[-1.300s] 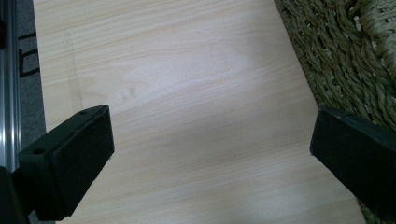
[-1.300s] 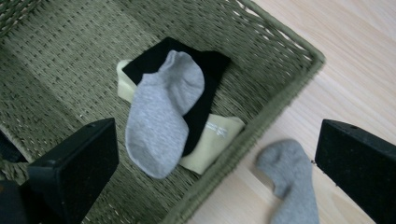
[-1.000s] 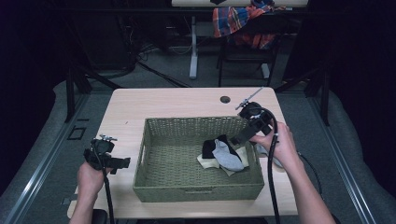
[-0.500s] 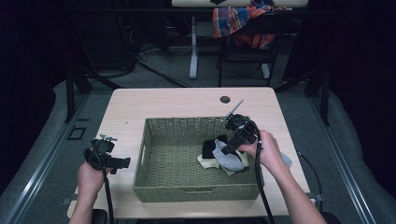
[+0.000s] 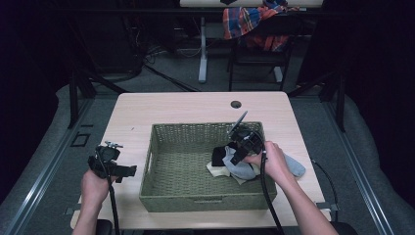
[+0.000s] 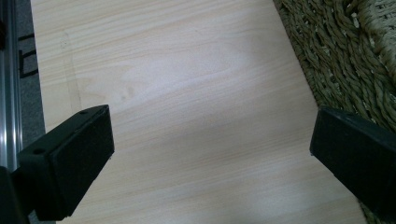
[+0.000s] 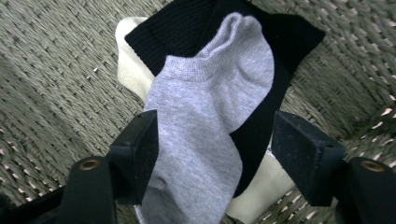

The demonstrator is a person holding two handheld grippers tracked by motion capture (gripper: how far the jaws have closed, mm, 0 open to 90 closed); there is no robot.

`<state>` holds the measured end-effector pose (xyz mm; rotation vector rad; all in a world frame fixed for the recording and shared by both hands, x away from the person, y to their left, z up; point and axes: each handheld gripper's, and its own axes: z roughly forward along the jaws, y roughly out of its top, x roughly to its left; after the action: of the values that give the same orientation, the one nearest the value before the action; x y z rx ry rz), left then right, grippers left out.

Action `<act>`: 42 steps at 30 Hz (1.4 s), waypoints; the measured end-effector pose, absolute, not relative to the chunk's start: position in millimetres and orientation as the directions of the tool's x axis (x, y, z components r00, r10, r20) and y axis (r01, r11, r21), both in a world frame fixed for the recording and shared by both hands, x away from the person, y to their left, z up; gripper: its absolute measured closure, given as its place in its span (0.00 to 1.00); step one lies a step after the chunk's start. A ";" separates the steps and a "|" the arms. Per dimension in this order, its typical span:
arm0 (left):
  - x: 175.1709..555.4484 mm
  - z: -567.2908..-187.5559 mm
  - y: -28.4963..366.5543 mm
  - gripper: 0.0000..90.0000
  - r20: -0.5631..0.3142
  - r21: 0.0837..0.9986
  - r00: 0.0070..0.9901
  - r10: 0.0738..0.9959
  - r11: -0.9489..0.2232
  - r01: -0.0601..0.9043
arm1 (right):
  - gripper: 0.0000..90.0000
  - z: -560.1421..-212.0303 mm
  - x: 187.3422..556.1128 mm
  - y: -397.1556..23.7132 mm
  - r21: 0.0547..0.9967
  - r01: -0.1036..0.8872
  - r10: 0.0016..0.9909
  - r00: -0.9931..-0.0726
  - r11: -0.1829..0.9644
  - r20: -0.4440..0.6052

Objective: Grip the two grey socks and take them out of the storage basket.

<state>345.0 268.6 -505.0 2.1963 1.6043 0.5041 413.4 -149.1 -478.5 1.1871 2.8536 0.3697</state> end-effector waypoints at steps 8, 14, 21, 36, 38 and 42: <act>345.0 -504.9 268.0 0.00 0.067 0.492 0.288 0.955 -0.283 0.824 | 0.46 -492.4 413.6 -136.9 0.179 0.691 0.696 -0.717 0.701 0.042; 344.9 -504.8 268.0 0.00 0.068 0.491 0.288 0.955 -0.283 0.823 | 0.56 -501.7 414.0 -132.9 0.136 0.697 0.700 -0.713 0.704 0.031; 344.8 -504.7 268.1 0.00 0.068 0.491 0.289 0.955 -0.284 0.823 | 0.92 -501.3 412.3 -131.2 0.132 0.684 0.681 -0.729 0.718 0.075; 345.0 -504.9 268.1 0.00 0.068 0.491 0.288 0.955 -0.283 0.824 | 0.95 -457.5 408.9 -150.5 0.230 0.691 0.689 -0.718 0.686 0.101; 344.9 -504.8 268.2 0.00 0.070 0.491 0.287 0.955 -0.283 0.824 | 0.95 -450.7 407.1 -153.4 0.256 0.695 0.695 -0.711 0.671 0.107; 345.0 -504.8 268.1 0.00 0.069 0.491 0.288 0.955 -0.284 0.824 | 0.95 -436.5 403.5 -158.5 0.294 0.692 0.697 -0.709 0.659 0.107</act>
<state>345.0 268.1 -504.8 2.2023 1.6052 0.5032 403.5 -158.5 -436.5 1.1923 2.8477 0.4943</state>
